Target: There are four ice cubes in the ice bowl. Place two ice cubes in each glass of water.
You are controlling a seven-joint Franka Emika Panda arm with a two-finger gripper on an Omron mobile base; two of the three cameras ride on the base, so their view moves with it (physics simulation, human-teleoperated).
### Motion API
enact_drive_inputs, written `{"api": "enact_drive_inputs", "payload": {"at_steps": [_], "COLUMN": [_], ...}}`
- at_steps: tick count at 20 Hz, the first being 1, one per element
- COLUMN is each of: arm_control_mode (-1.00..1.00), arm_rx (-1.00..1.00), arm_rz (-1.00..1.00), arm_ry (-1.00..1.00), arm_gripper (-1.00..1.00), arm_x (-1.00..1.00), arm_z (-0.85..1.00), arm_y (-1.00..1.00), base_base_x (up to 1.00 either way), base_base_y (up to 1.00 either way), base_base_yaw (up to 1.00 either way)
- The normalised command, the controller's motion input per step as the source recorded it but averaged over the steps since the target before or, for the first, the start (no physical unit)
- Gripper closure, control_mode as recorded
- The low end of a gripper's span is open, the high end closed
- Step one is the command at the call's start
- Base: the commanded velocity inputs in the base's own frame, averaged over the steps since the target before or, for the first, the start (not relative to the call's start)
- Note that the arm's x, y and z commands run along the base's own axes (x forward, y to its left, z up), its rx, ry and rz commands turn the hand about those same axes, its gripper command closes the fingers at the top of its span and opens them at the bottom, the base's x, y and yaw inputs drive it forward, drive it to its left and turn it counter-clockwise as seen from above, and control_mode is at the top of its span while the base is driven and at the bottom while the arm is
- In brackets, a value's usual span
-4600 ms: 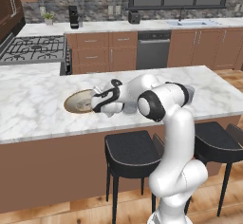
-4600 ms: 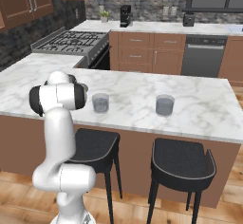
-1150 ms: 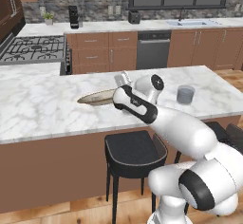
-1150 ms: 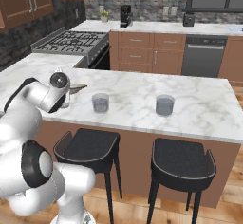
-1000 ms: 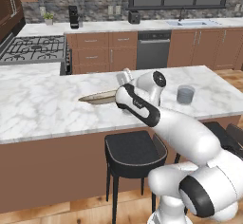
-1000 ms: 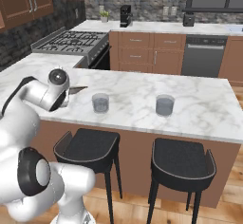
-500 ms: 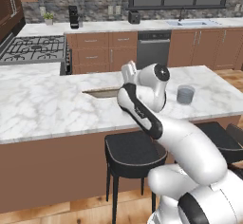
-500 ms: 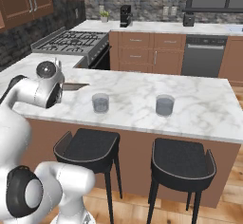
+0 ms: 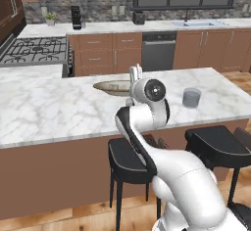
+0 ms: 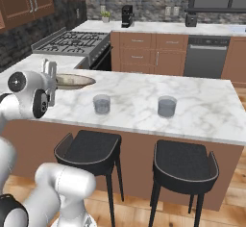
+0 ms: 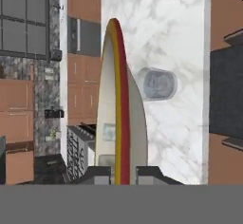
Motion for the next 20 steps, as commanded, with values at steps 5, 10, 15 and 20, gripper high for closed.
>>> {"api": "enact_drive_inputs", "payload": {"at_steps": [5, 10, 15, 20], "arm_control_mode": [-1.0, -1.0, -1.0, -1.0], "arm_rx": [-0.01, 0.0, 0.0, 0.0], "arm_rz": [-0.35, -0.38, -0.38, -0.41], "arm_ry": [-0.06, 0.0, 0.0, -0.01], "arm_gripper": [1.0, 1.0, 1.0, 1.0], "arm_x": [-0.25, -0.21, -0.24, -0.24], "arm_z": [0.2, 0.29, 0.26, 0.07], "arm_y": [0.0, 0.0, 0.0, 0.0], "base_base_x": [0.0, 0.0, 0.0, 0.0], "base_base_y": [0.0, 0.0, 0.0, 0.0], "base_base_yaw": [0.0, 0.0, 0.0, 0.0]}}
